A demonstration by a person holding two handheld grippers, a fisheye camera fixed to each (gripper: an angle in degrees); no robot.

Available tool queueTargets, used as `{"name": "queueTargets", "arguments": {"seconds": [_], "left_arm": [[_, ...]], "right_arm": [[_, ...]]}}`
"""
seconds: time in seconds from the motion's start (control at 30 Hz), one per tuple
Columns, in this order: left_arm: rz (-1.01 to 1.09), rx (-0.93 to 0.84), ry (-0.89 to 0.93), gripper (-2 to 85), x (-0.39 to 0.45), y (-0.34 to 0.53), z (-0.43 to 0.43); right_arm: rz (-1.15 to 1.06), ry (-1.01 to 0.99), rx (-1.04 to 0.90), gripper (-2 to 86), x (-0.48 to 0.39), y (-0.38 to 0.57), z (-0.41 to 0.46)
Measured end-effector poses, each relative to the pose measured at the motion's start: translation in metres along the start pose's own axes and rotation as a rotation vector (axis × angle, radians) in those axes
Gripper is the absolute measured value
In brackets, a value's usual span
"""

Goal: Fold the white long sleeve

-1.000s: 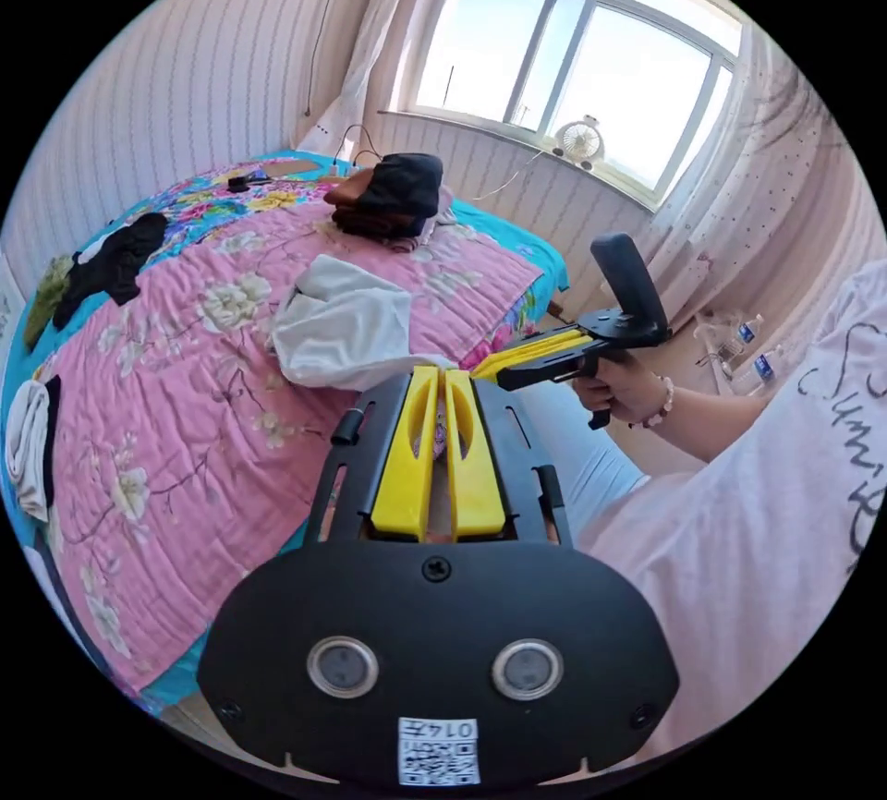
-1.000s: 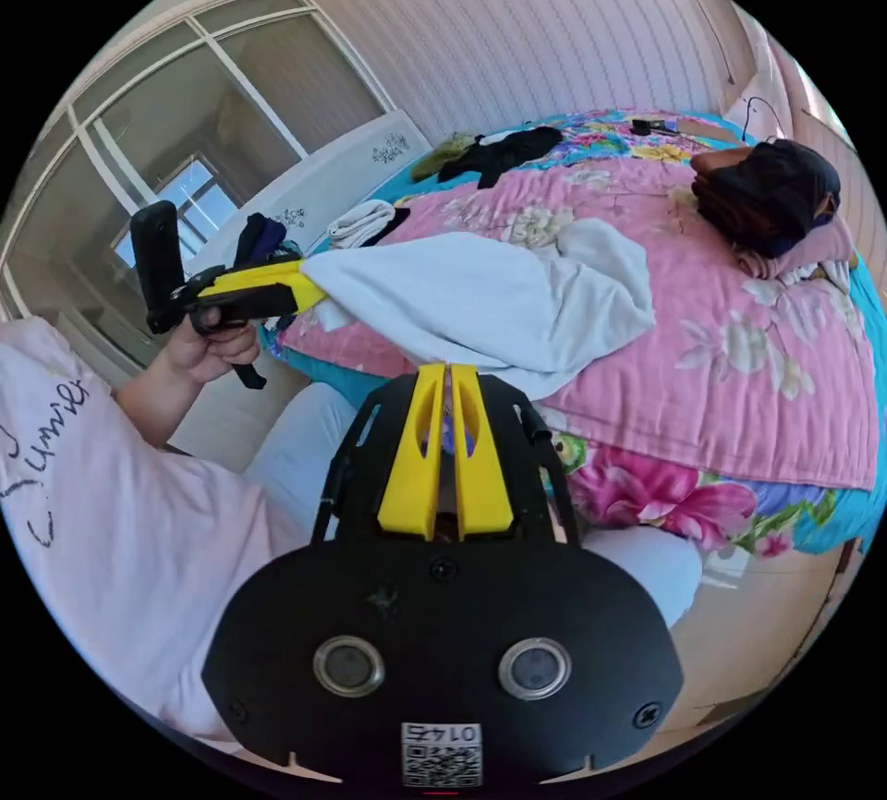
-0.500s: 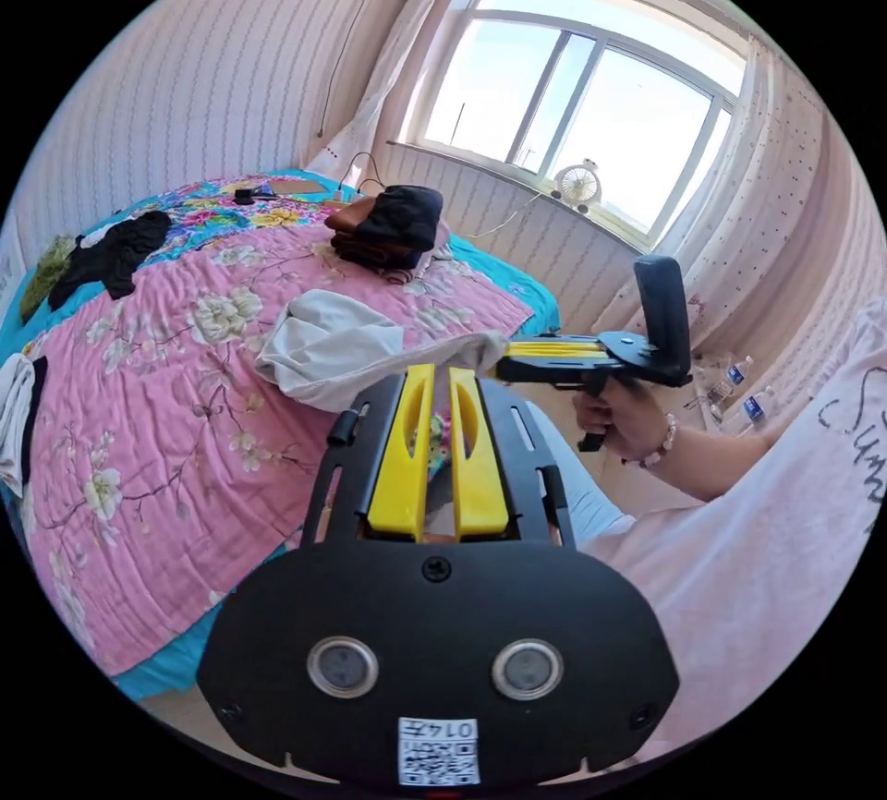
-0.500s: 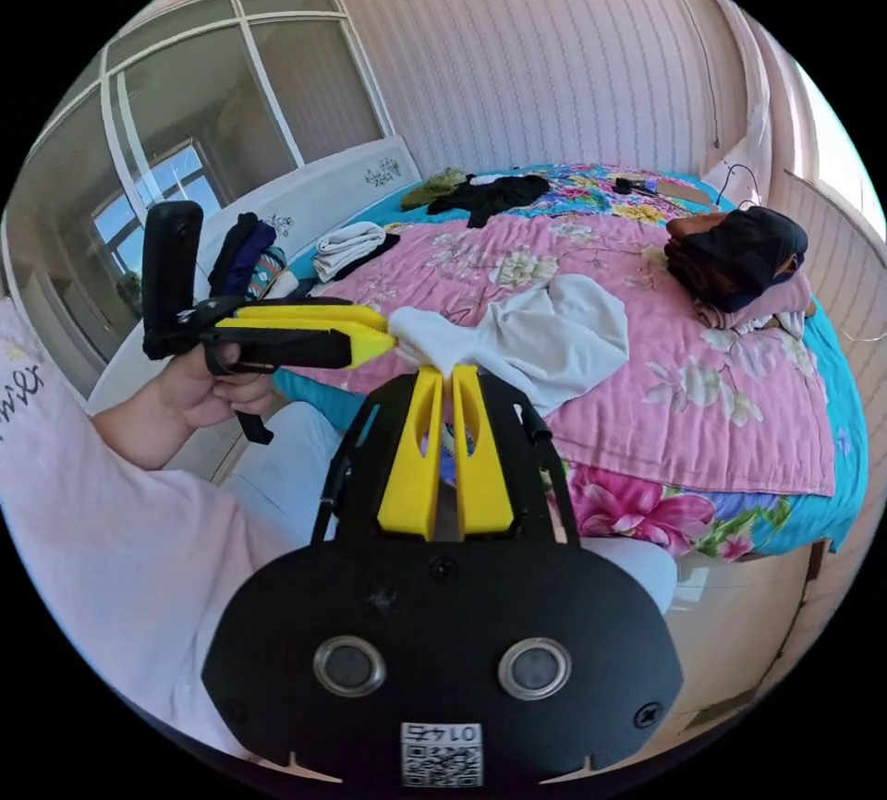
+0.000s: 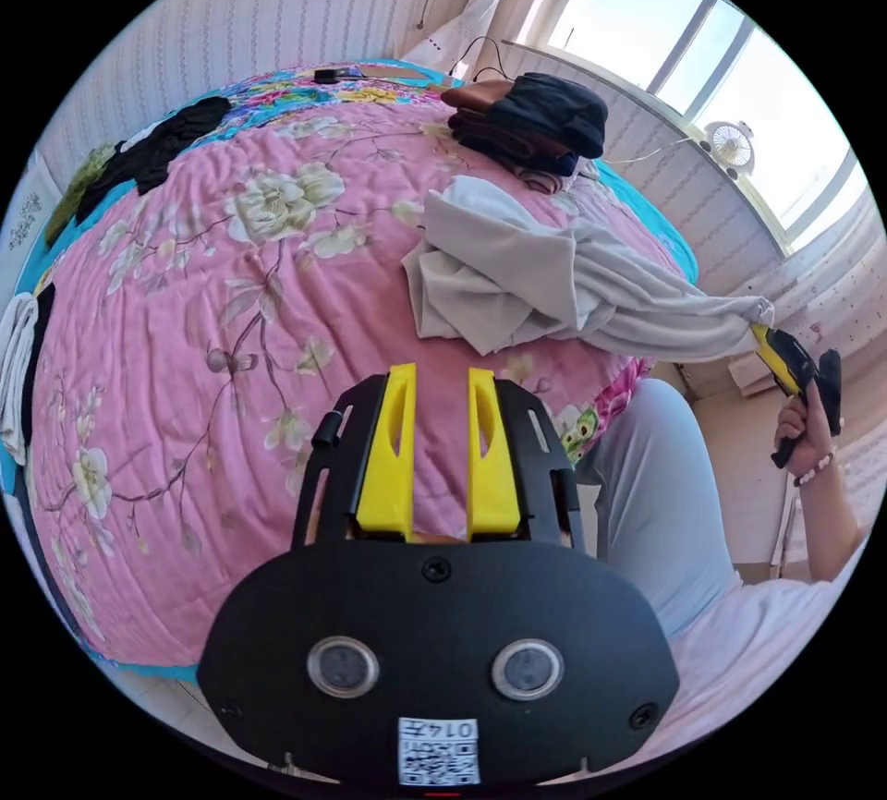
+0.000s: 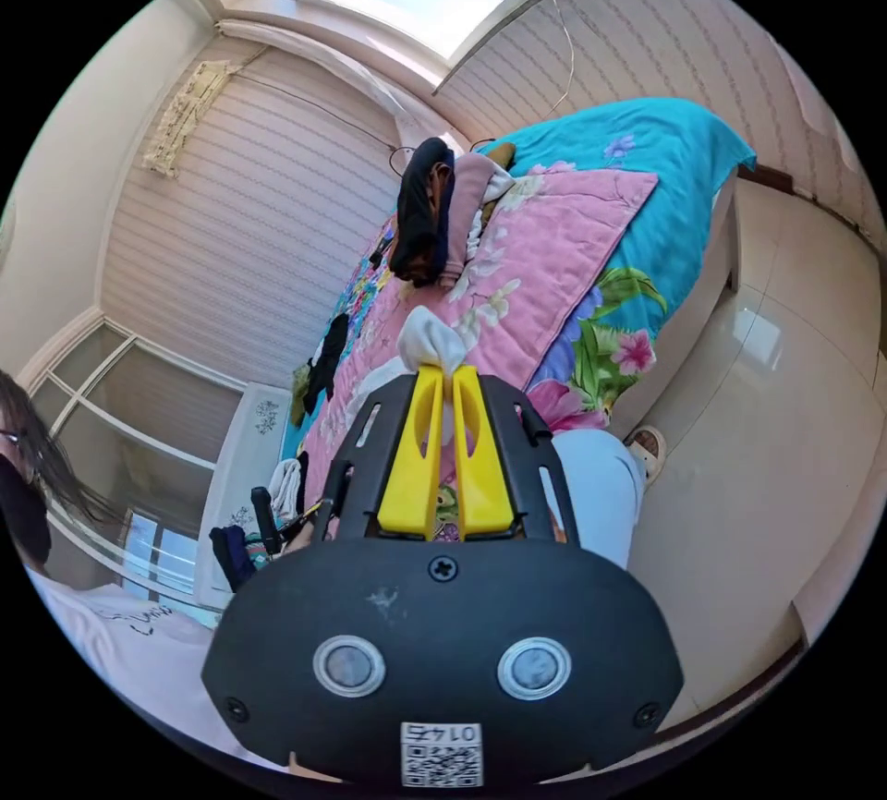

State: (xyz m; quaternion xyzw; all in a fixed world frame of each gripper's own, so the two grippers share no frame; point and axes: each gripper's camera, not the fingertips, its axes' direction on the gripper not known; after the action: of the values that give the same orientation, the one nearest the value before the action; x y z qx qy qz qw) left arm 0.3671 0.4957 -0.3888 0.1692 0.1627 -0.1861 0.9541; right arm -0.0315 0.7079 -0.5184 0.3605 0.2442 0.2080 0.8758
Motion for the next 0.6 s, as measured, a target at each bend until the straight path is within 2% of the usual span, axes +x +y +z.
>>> {"name": "queueTargets", "arguments": {"seconds": [0.13, 0.23, 0.3, 0.43, 0.6], "left_arm": [[-0.005, -0.113, -0.062, 10.5, -0.006, -0.031, 0.037], [-0.03, -0.102, -0.013, 4.4, -0.016, -0.033, 0.019], [0.0, -0.037, 0.015, 2.2, -0.019, -0.027, -0.012], [0.04, 0.159, 0.054, 0.7, -0.035, 0.01, -0.129], [-0.001, 0.335, -0.081, 0.3, -0.066, 0.064, -0.265]], "right_arm": [[-0.011, -0.004, -0.03, 0.8, 0.013, 0.001, 0.001], [-0.061, -0.021, -0.047, 0.8, 0.013, -0.003, -0.001], [-0.116, -0.047, -0.041, 0.8, 0.008, -0.007, -0.005], [-0.254, -0.144, -0.013, 0.8, -0.018, -0.024, -0.011], [-0.409, -0.282, 0.013, 0.8, -0.062, -0.043, -0.011]]}}
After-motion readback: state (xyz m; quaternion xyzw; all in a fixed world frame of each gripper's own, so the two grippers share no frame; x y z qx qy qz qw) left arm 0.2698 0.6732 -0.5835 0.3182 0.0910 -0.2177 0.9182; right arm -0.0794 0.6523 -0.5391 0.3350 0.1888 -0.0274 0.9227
